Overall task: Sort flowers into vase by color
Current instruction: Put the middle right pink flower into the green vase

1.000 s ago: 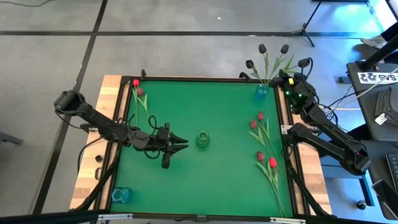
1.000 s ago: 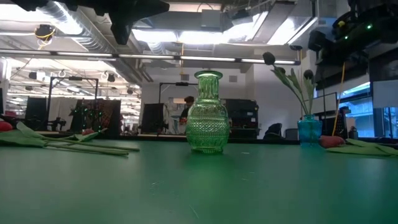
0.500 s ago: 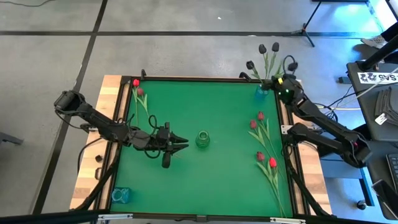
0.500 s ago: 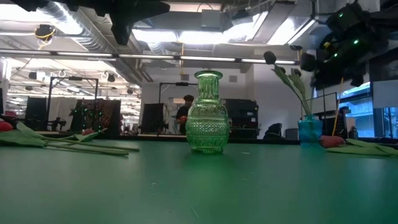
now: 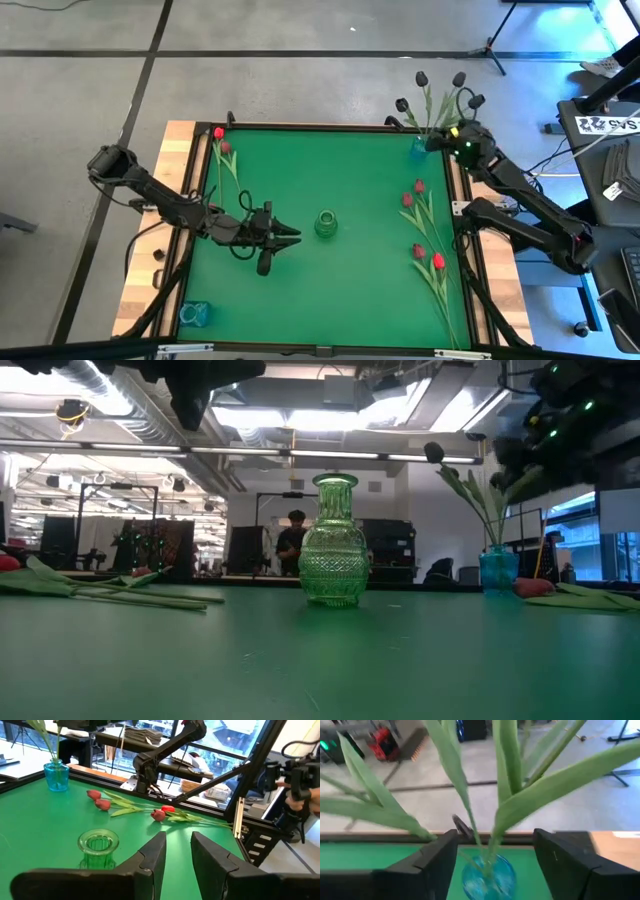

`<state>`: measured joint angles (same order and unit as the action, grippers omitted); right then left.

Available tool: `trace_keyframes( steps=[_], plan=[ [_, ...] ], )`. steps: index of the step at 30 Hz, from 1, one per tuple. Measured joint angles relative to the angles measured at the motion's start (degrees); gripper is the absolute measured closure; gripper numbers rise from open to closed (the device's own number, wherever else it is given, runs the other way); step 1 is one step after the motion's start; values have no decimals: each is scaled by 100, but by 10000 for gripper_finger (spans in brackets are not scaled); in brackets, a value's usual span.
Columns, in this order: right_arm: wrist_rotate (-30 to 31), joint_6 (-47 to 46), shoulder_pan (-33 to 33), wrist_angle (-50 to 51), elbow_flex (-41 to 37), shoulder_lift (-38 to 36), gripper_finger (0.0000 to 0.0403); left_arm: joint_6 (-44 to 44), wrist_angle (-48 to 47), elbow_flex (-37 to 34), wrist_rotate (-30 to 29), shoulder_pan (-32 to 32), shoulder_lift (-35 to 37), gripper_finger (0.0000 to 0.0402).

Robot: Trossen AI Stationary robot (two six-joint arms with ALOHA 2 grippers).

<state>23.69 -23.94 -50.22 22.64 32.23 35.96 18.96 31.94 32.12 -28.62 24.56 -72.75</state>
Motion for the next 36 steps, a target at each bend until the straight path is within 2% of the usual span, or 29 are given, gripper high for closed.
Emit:
trace_keyframes(
  steps=[6, 16, 19, 24, 29, 32, 36],
  plan=[
    [-166, 50, 0, 1859, 830, -375, 145, 70, -268, 0, -4, 14, 0, 314],
    [-2480, -883, 0, 3673, 990, -1097, 191, 203, -421, 0, -11, 12, -24, 314],
    [-3108, -1019, 2, 3748, 873, -1323, 208, 356, -458, 0, -64, 12, -191, 314],
    [-3624, -1034, 2, 3722, 498, -1572, 237, 877, -445, 0, -79, 23, -611, 314],
    [-4337, -1033, 98, 3086, -138, -1602, 260, 1261, -415, 0, -79, 64, -956, 314],
    [-4452, -1292, 520, 2496, -617, -1597, 273, 1388, -406, 0, -130, 98, -1099, 314],
    [-4335, -1917, 1445, 2166, -1173, -1575, 286, 1405, -401, 0, -387, 168, -1248, 314]
  ],
)
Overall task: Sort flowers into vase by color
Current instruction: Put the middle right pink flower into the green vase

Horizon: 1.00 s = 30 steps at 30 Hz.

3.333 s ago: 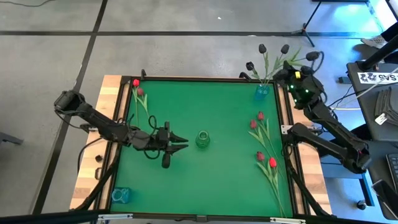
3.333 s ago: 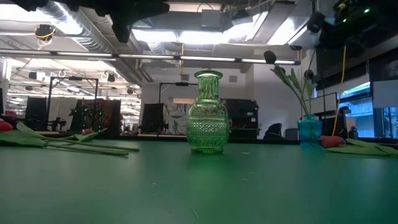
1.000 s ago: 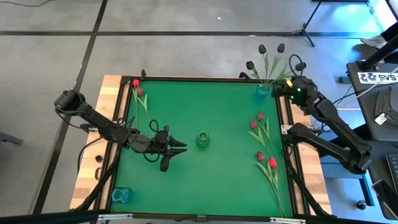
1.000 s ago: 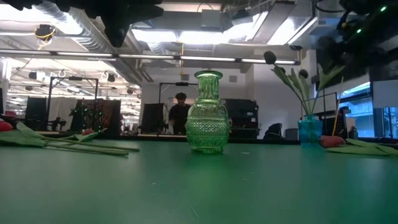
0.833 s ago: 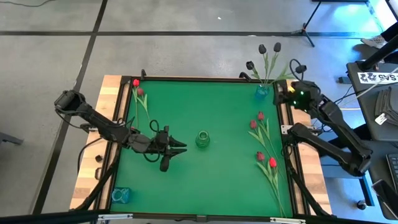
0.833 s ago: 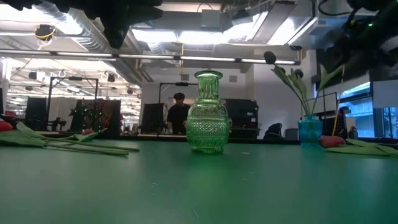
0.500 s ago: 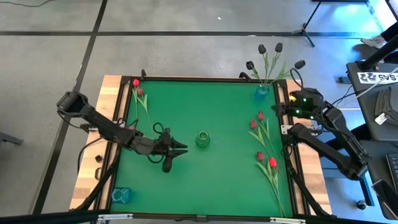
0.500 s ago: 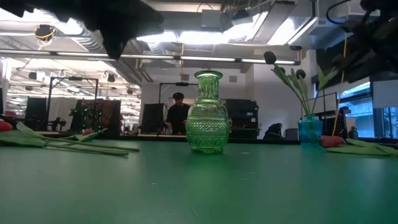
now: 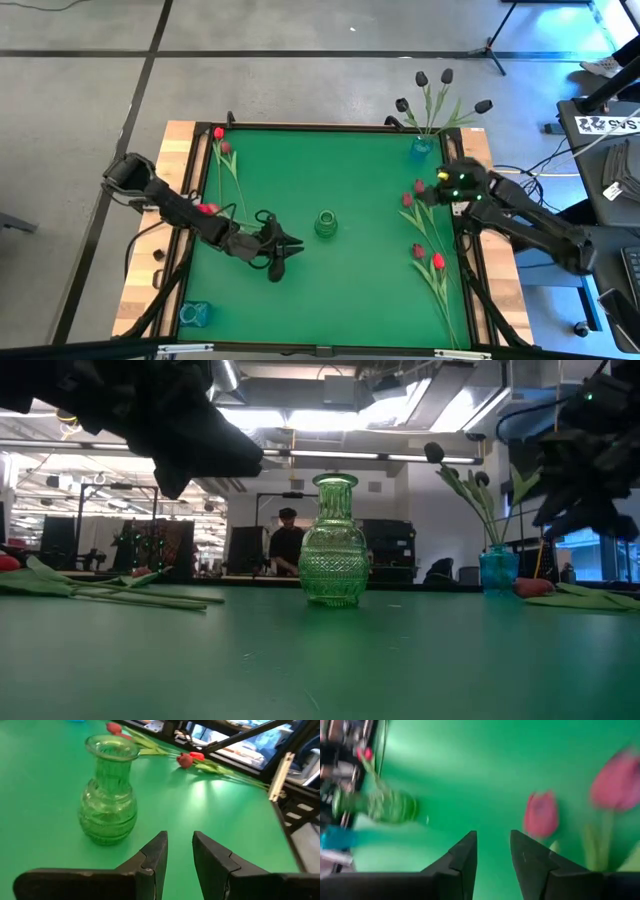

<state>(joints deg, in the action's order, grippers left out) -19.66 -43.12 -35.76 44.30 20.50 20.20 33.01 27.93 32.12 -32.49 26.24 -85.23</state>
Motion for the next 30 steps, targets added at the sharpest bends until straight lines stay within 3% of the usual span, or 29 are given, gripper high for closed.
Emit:
trace_keyframes(
  steps=[3, 10, 13, 17, 26, 30],
  plan=[
    [153, -567, 840, -230, -259, 107, 287, -5, 26, 0, -213, 6, -29, 314],
    [1751, -1548, 2696, -915, -288, 748, 286, -342, 134, 0, -598, -133, -33, 314],
    [2112, -1846, 3154, -839, -286, 1309, 286, -373, 130, 0, -596, -250, -33, 314],
    [2368, -1967, 3440, -748, -191, 2234, 286, -404, 129, 0, -573, -316, -33, 314],
    [3515, -1146, 3585, 132, 1308, 4018, 319, -336, 166, 0, -581, -177, -33, 314],
    [3445, -1196, 3298, 327, 1262, 4653, 317, -335, 166, 0, -596, -20, -33, 314]
  ],
)
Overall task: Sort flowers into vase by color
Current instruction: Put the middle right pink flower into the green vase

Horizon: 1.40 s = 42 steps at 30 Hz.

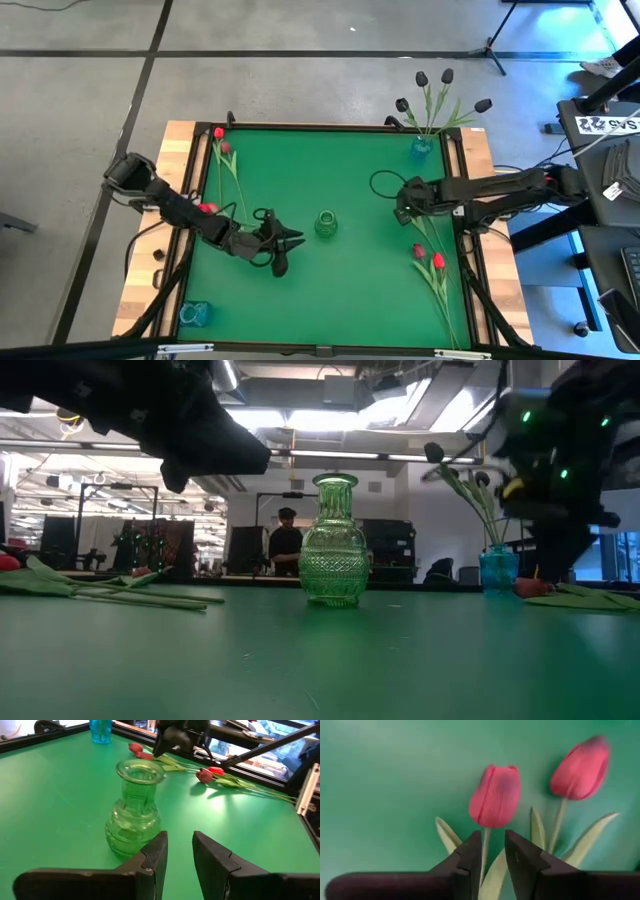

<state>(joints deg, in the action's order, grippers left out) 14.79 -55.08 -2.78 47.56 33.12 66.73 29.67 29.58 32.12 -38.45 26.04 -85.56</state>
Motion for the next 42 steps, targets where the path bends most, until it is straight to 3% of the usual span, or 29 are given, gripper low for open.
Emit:
trace_keyframes(
  steps=[4, 9, 13, 17, 22, 26, 32, 36, 42],
  plan=[
    [-609, 236, -179, -786, -143, 361, 298, 53, 2, 0, -9, 242, 0, 314],
    [-360, 261, -351, -728, -162, 581, 284, 133, 3, 0, -244, 563, 0, 314],
    [-785, 325, -407, -764, -162, 649, 289, 221, 2, 0, -308, 786, 0, 314],
    [-663, 435, -400, -743, -153, 676, 311, 296, 2, 0, -596, 987, 0, 314],
    [-642, 499, -394, -563, 17, 662, 386, 462, 5, 0, -809, 1240, 0, 314],
    [-516, 793, -49, -394, 694, 661, 383, 475, 3, 0, -872, 1470, 0, 314],
    [479, 1600, 971, -716, 2490, 659, 395, 554, 4, 0, -889, 1579, 0, 314],
    [1560, 2354, 1762, -2249, 3143, 641, 389, 862, 4, 0, -895, 1579, 0, 314],
    [2687, 4096, 2507, -4706, 3167, 650, 396, 1076, 38, 0, -891, 1815, 0, 314]
  ],
)
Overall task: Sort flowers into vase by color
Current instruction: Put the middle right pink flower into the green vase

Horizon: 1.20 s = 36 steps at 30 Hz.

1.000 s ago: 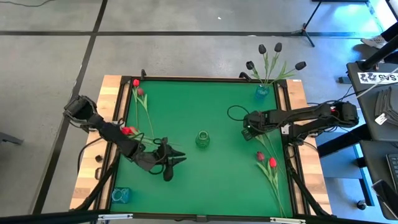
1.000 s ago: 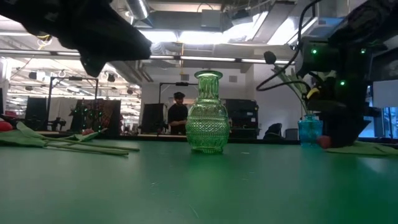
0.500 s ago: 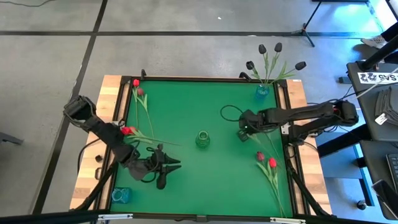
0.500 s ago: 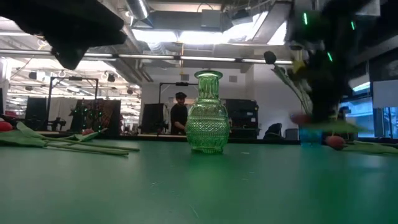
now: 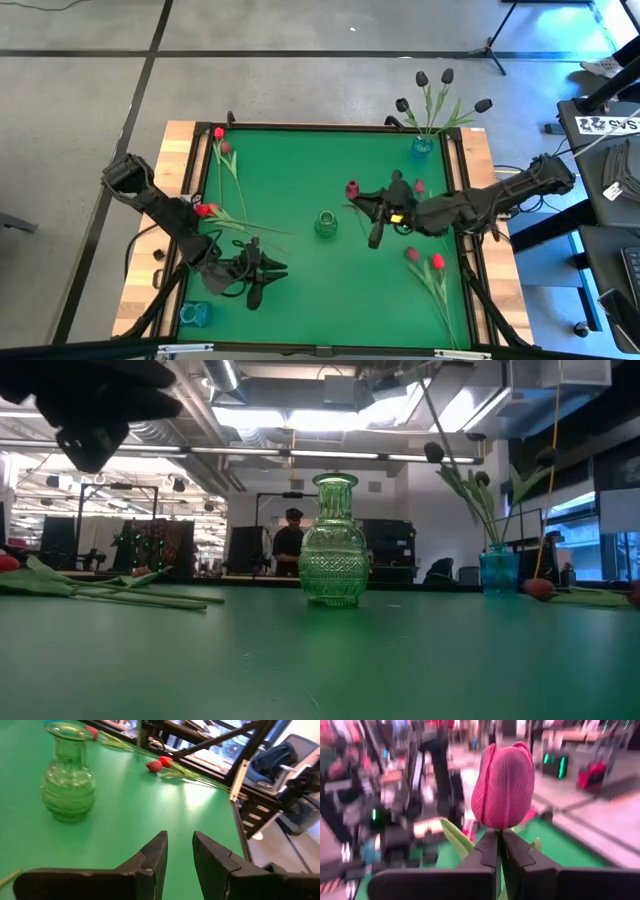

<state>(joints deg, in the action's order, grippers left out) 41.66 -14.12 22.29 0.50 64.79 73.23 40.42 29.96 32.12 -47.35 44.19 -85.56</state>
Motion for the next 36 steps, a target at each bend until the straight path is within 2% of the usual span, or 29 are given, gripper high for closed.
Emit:
trace_keyframes(
  steps=[2, 7, 10, 15, 21, 31, 36],
  plan=[
    [119, 308, 55, -701, -5, 3, 394, -2, 95, 0, -2, 78, 0, 314],
    [-143, 1179, 81, -2577, 11, 114, 399, -2, 165, 0, -272, 143, 0, 314],
    [148, 1549, -93, -2881, 0, 343, 398, -26, 190, 0, -444, 104, 0, 314],
    [105, 1485, -429, -3469, -7, 810, 398, -53, 183, -1, -455, 107, 0, 314],
    [-80, 1564, -643, -3474, -9, 879, 397, -203, 181, 0, -452, 174, 0, 314],
    [-165, 1253, -626, -2589, -7, 1126, 389, -358, 143, -1, -460, 155, 0, 314],
    [-294, 1121, -613, -2516, -7, 1458, 353, -262, 161, -2, -460, 153, 0, 314]
  ],
)
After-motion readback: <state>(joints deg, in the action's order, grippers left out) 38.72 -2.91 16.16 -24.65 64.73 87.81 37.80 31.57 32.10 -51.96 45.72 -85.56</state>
